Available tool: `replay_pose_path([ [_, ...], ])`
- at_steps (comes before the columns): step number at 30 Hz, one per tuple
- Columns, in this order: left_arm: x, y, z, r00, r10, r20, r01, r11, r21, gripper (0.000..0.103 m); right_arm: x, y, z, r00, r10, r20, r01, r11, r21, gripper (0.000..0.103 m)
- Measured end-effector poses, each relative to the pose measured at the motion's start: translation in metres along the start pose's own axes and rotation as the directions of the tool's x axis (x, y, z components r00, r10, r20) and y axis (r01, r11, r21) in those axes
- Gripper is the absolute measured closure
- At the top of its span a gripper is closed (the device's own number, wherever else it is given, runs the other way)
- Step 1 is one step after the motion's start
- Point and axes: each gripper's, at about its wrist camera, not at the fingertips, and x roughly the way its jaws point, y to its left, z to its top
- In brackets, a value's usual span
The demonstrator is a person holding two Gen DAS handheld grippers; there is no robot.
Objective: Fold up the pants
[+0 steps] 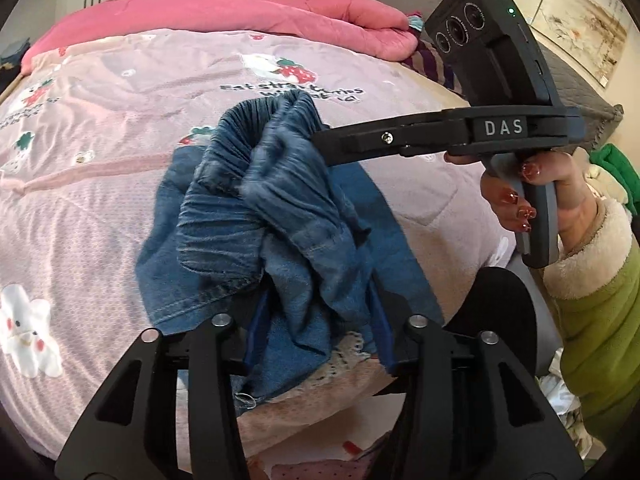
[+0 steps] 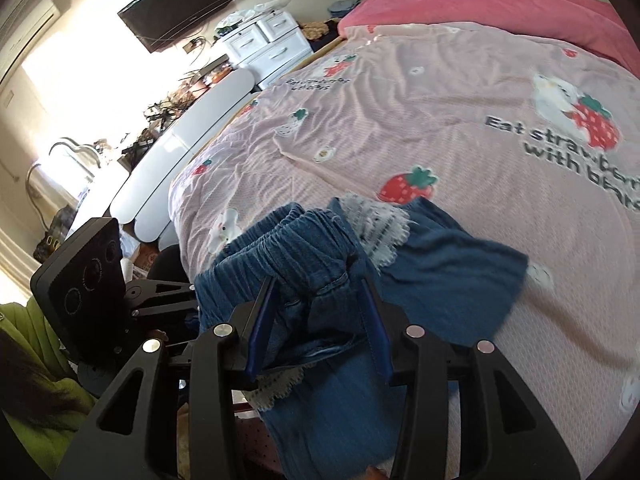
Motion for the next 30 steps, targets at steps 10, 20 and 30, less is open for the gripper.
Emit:
replay_pose_path([
  [10, 0.013, -0.017, -0.011, 0.997, -0.069, -0.022, 0.07, 0.997, 0.034, 0.05, -0.037, -0.002, -0.008, 0.994, -0.076, 0.082, 0.072, 0.996, 0.055, 0.033],
  [20, -0.003, -0.018, -0.024, 0.988, -0.151, -0.018, 0.152, 0.987, 0.049, 0.045, 0.004, 0.03, 0.006, 0.964, -0.263, -0.041, 0.258, 0.961, -0.099, 0.03],
  [30, -0.042, 0.041, -0.033, 0.999, -0.034, 0.023, 0.035, 0.998, -0.046, 0.04, 0.006, 0.0, -0.041, 0.918, -0.38, -0.117, 0.371, 0.924, -0.092, 0.024],
])
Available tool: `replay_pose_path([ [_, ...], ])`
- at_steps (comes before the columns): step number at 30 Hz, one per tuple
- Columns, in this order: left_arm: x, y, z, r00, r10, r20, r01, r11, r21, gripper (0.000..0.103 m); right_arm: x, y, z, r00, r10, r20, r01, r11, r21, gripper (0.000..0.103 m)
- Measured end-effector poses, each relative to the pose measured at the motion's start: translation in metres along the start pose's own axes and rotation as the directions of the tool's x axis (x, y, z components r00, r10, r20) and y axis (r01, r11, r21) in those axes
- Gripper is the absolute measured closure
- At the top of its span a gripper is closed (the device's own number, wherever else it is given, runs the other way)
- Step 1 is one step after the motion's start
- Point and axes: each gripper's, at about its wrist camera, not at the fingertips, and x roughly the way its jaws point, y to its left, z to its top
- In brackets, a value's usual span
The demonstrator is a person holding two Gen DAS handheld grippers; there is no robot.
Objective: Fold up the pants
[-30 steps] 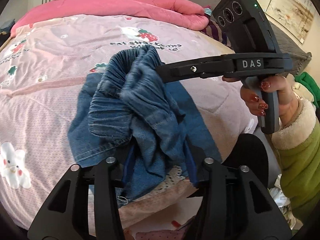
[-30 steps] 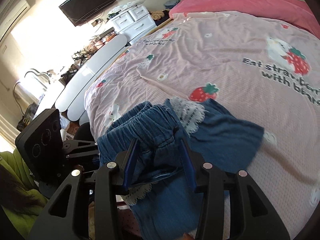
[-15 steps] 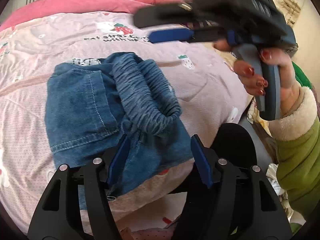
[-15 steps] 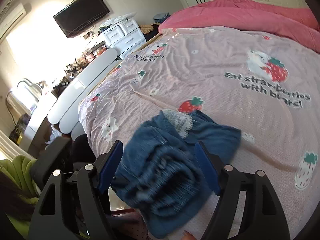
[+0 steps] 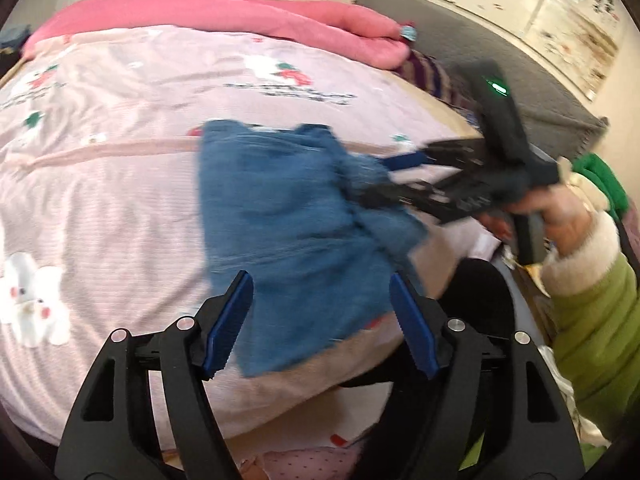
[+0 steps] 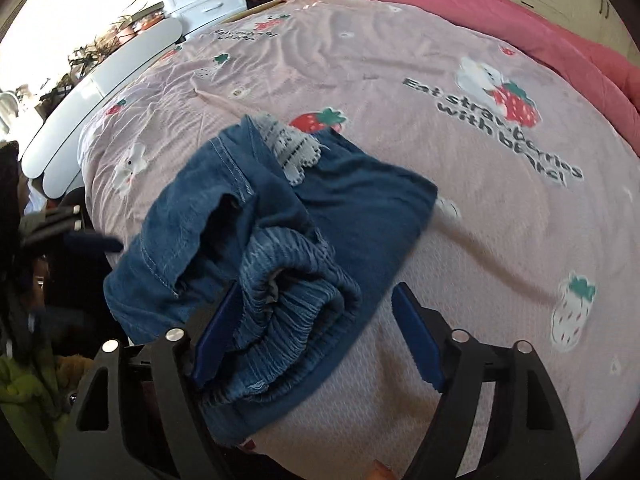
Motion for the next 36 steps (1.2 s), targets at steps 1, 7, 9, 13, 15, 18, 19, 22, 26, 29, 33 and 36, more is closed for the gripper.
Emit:
replay_pose_path([
  [1, 0.0, 0.003, 0.0, 1.0, 0.008, -0.002, -0.008, 1.0, -0.007, 0.04, -0.002, 0.0, 0.0, 1.0, 0.003, -0.005, -0.003, 1.0, 0.001, 0.024],
  [7, 0.001, 0.011, 0.003, 0.997, 0.073, 0.006, -0.073, 0.997, 0.015, 0.04, -0.045, 0.012, 0.021, 0.991, 0.049, 0.122, -0.051, 0.999, 0.007, 0.022],
  [9, 0.003, 0.007, 0.002, 0.996, 0.091, 0.001, -0.091, 0.995, 0.033, 0.039, -0.049, 0.019, 0.033, 0.987, 0.047, 0.156, -0.05, 0.999, 0.016, 0.022],
  [13, 0.018, 0.001, 0.005, 0.99, 0.137, -0.021, -0.136, 0.99, 0.044, 0.036, -0.028, 0.035, 0.059, 0.992, 0.025, 0.121, -0.024, 1.0, -0.015, 0.022],
  [15, 0.02, -0.002, 0.005, 0.989, 0.145, -0.028, -0.144, 0.988, 0.05, 0.035, -0.013, 0.037, 0.067, 0.996, 0.0, 0.086, 0.002, 1.0, -0.031, 0.022],
  [18, 0.022, -0.004, 0.004, 0.988, 0.153, -0.033, -0.151, 0.987, 0.057, 0.034, 0.01, 0.031, 0.072, 1.0, -0.006, 0.023, 0.006, 1.0, -0.011, 0.026],
  [19, 0.022, -0.004, 0.003, 0.988, 0.151, -0.035, -0.149, 0.987, 0.058, 0.033, 0.018, 0.028, 0.072, 1.0, 0.006, -0.004, -0.006, 1.0, 0.008, 0.032],
  [22, 0.027, -0.006, 0.002, 0.988, 0.145, -0.048, -0.141, 0.988, 0.065, 0.032, 0.033, 0.029, 0.066, 0.998, 0.024, -0.059, -0.025, 1.0, -0.005, 0.069],
  [26, 0.032, -0.007, -0.001, 0.989, 0.137, -0.061, -0.133, 0.989, 0.068, 0.031, 0.031, 0.033, 0.059, 0.999, -0.028, -0.024, 0.027, 0.998, -0.05, 0.072],
  [29, 0.034, -0.009, -0.002, 0.989, 0.134, -0.065, -0.13, 0.989, 0.071, 0.03, 0.032, 0.026, 0.061, 0.999, -0.046, -0.012, 0.045, 0.998, -0.049, 0.07],
  [33, 0.035, -0.01, -0.003, 0.989, 0.135, -0.065, -0.13, 0.989, 0.073, 0.03, 0.043, 0.018, 0.062, 0.998, -0.058, -0.023, 0.057, 0.998, -0.03, 0.06],
  [36, 0.035, -0.008, -0.003, 0.989, 0.132, -0.068, -0.127, 0.99, 0.065, 0.03, 0.047, 0.014, 0.06, 0.998, -0.061, -0.021, 0.06, 0.998, -0.019, 0.054],
])
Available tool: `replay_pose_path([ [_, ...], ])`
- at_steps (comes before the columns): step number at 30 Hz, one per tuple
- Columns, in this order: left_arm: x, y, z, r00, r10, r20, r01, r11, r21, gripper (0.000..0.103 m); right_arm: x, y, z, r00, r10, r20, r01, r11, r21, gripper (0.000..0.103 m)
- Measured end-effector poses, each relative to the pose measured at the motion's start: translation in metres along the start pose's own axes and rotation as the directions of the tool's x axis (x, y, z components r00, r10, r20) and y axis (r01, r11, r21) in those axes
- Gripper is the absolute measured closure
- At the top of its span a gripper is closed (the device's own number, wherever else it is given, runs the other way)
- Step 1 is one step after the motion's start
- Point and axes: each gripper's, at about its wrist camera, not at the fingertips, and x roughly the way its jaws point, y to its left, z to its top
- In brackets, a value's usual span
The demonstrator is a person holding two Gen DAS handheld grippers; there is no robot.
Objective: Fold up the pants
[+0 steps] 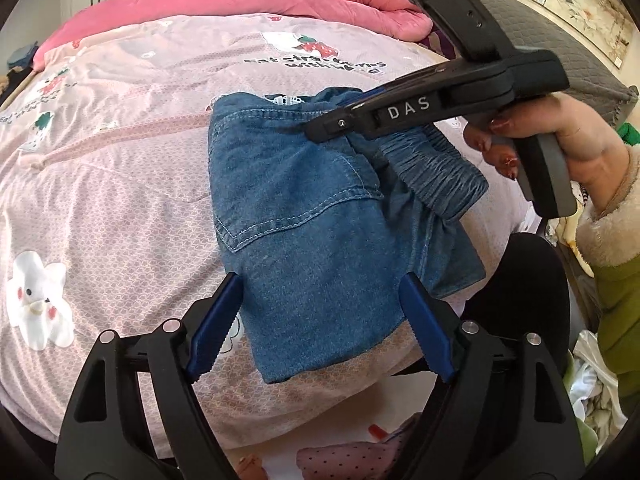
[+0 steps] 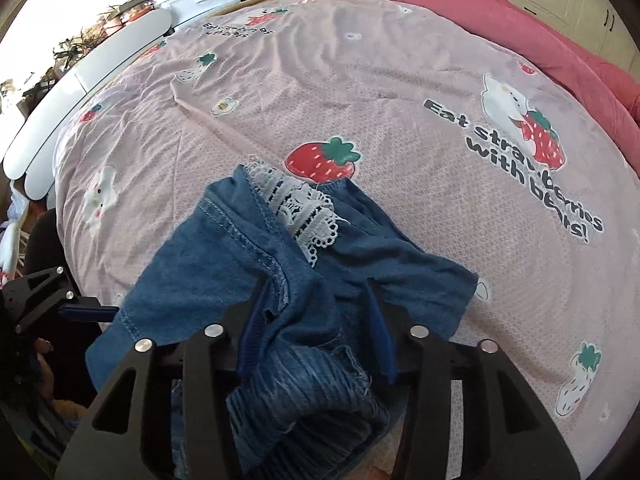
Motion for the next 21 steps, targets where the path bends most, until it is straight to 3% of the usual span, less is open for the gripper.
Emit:
replay_pose_path([
  [6, 0.001, 0.002, 0.0, 1.0, -0.007, -0.005, 0.007, 1.0, -0.005, 0.029, -0.004, -0.003, -0.002, 1.0, 0.011, 0.022, -0.012, 1.0, 0.018, 0.046],
  [10, 0.0, 0.003, -0.001, 1.0, -0.012, -0.008, 0.012, 1.0, -0.008, 0.028, -0.019, -0.006, -0.003, 0.998, 0.031, 0.06, -0.035, 0.998, 0.056, 0.029],
  [21, -0.005, 0.007, -0.001, 1.0, -0.018, -0.003, 0.018, 1.0, -0.017, 0.027, -0.051, -0.011, -0.014, 0.99, 0.043, 0.137, -0.057, 0.993, 0.103, 0.017],
])
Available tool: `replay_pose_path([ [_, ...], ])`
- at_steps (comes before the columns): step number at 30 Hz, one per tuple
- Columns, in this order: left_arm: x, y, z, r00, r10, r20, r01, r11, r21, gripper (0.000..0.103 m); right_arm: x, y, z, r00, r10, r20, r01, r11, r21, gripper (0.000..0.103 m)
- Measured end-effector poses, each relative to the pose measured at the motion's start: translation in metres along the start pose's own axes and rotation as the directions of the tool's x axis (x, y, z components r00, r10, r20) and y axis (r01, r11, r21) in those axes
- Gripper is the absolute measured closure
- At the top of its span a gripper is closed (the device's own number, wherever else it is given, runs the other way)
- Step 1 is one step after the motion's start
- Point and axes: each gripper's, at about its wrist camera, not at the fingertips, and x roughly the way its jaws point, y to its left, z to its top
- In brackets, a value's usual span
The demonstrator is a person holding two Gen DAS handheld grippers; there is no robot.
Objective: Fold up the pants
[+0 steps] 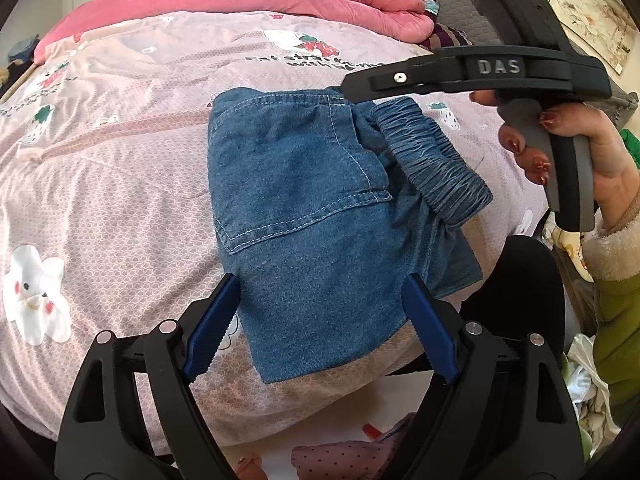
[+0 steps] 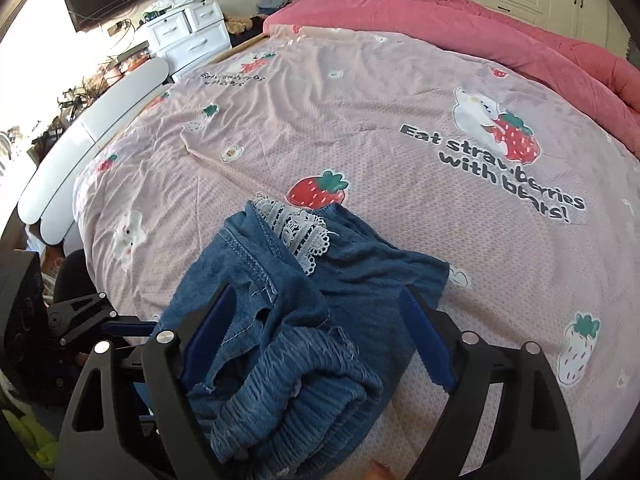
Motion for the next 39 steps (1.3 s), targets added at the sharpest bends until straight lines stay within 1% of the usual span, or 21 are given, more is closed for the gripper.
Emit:
replay_pose_path([
  [6, -0.007, 0.001, 0.001, 1.0, 0.001, 0.008, -0.001, 1.0, -0.003, 0.024, -0.011, -0.001, -0.004, 1.0, -0.006, 0.019, 0.006, 1.0, 0.019, 0.012],
  [7, -0.008, 0.0, 0.002, 1.0, 0.0, 0.01, 0.0, 1.0, -0.004, 0.022, -0.014, -0.001, -0.004, 1.0, -0.011, 0.025, 0.01, 1.0, 0.025, 0.011],
  [8, -0.01, 0.0, 0.002, 1.0, -0.003, 0.013, 0.003, 1.0, -0.003, 0.02, -0.016, -0.001, -0.004, 1.0, -0.009, 0.027, 0.009, 1.0, 0.027, 0.011],
  [13, -0.018, -0.006, 0.004, 1.0, -0.002, 0.025, 0.002, 1.0, 0.005, 0.017, -0.026, 0.002, -0.005, 0.999, -0.012, 0.048, 0.01, 0.999, 0.037, 0.009],
  [17, -0.026, -0.01, 0.007, 0.999, 0.002, 0.042, -0.002, 1.0, 0.009, 0.014, -0.04, 0.007, -0.008, 0.997, -0.012, 0.08, 0.009, 0.999, 0.038, 0.007],
  [22, -0.032, -0.012, 0.011, 0.998, 0.02, 0.058, -0.02, 1.0, 0.001, 0.01, -0.053, 0.008, -0.013, 0.994, -0.022, 0.103, 0.018, 0.999, 0.041, 0.005],
  [30, -0.038, -0.008, 0.018, 0.997, 0.036, 0.072, -0.035, 0.999, -0.006, 0.01, -0.067, 0.007, -0.029, 0.992, -0.034, 0.123, 0.026, 0.997, 0.072, 0.005],
  [39, -0.039, -0.002, 0.025, 0.996, 0.051, 0.074, -0.05, 0.999, -0.009, 0.01, -0.071, 0.005, -0.046, 0.991, -0.044, 0.126, 0.031, 0.995, 0.097, 0.005],
])
